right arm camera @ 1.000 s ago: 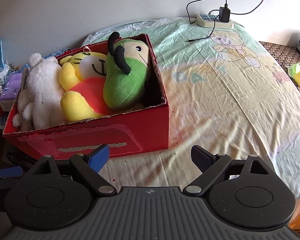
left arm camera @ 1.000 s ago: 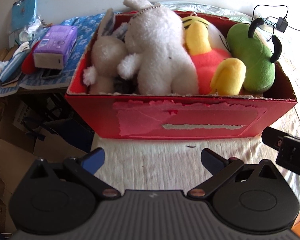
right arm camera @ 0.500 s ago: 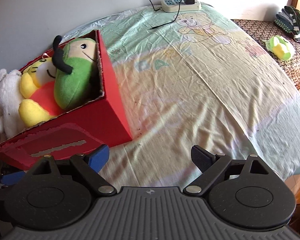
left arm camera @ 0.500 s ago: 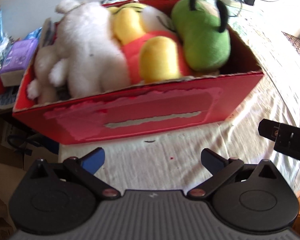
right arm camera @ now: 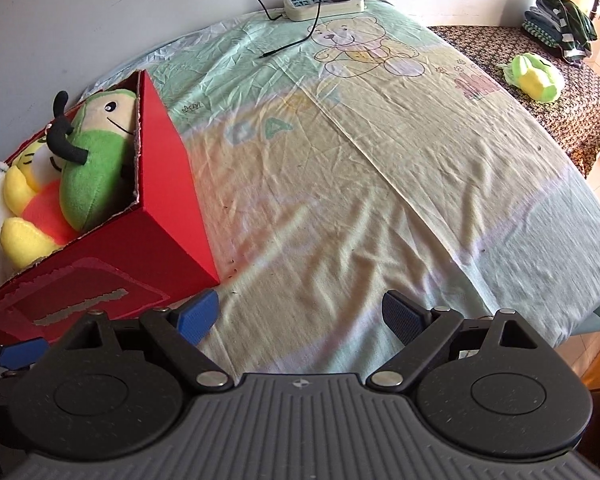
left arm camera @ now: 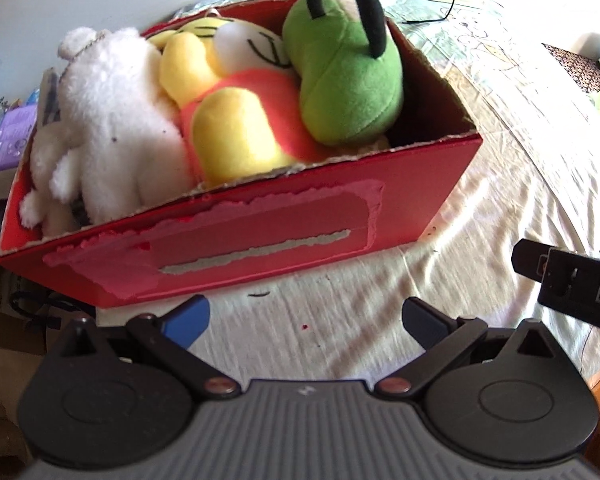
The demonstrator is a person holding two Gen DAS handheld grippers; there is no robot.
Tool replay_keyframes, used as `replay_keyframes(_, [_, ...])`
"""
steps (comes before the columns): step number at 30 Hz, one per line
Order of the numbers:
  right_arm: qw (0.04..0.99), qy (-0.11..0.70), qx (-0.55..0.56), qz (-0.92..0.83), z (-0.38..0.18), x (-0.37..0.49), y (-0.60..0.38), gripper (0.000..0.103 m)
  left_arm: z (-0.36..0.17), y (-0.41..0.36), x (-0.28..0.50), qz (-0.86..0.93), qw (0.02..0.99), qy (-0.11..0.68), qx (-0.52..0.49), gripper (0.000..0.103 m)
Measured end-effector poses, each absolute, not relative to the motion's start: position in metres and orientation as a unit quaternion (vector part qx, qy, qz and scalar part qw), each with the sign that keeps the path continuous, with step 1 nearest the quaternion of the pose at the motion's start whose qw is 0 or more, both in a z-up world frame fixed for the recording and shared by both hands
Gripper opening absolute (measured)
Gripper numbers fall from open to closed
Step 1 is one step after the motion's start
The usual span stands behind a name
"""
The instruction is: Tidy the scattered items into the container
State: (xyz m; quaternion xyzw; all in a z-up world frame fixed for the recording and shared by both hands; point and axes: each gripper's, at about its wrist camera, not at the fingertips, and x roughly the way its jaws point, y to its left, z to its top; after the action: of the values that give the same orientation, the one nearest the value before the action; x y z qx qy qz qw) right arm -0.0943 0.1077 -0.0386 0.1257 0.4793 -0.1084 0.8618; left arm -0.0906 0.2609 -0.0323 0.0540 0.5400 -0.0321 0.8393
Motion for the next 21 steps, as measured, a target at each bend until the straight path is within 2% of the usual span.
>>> replay_keyframes(21, [0.869, 0.490, 0.066, 0.002, -0.042, -0.073, 0.183, 0.091, -0.027, 0.351, -0.106, 0.062, 0.838, 0.542, -0.006, 0.102])
